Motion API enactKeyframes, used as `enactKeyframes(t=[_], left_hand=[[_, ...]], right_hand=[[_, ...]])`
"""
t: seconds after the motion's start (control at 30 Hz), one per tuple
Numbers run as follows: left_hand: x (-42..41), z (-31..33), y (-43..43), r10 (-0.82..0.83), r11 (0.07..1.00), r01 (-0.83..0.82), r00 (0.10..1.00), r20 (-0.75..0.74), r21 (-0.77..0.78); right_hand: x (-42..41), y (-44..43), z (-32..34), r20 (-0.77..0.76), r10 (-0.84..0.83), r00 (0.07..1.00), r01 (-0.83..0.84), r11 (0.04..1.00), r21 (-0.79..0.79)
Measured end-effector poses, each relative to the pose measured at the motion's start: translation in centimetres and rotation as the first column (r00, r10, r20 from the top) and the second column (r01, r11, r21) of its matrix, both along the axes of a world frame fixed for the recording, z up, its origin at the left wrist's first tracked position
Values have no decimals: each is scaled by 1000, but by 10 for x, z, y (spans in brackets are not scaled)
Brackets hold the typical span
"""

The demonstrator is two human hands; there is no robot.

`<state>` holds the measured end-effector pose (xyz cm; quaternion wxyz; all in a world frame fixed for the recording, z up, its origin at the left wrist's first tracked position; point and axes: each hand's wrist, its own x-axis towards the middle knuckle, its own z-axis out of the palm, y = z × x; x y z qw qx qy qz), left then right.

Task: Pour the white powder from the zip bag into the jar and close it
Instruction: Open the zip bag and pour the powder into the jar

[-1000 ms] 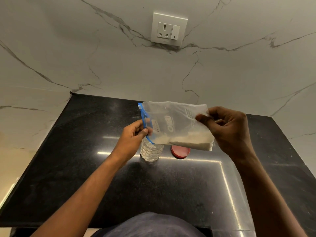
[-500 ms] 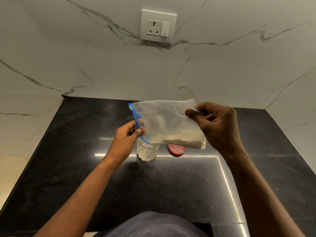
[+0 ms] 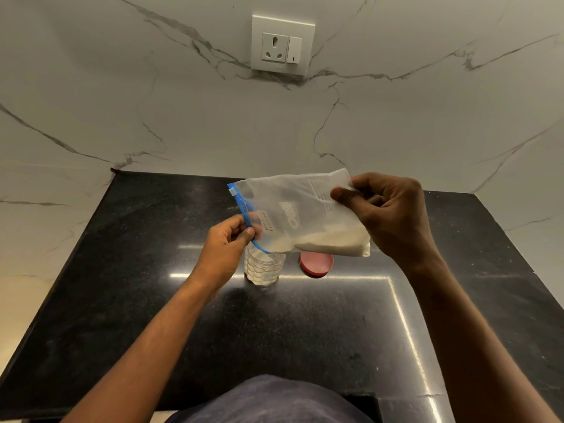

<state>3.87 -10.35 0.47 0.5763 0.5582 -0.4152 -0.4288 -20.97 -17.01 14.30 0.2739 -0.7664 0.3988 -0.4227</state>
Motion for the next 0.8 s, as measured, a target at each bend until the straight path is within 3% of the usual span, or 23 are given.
enactKeyframes(t=[0.8], left_hand=[[-8,6,-3,-18,999,18,1000,-7,-35]], right_hand=[[-6,-9,4,96,17,995,-13,999,-43]])
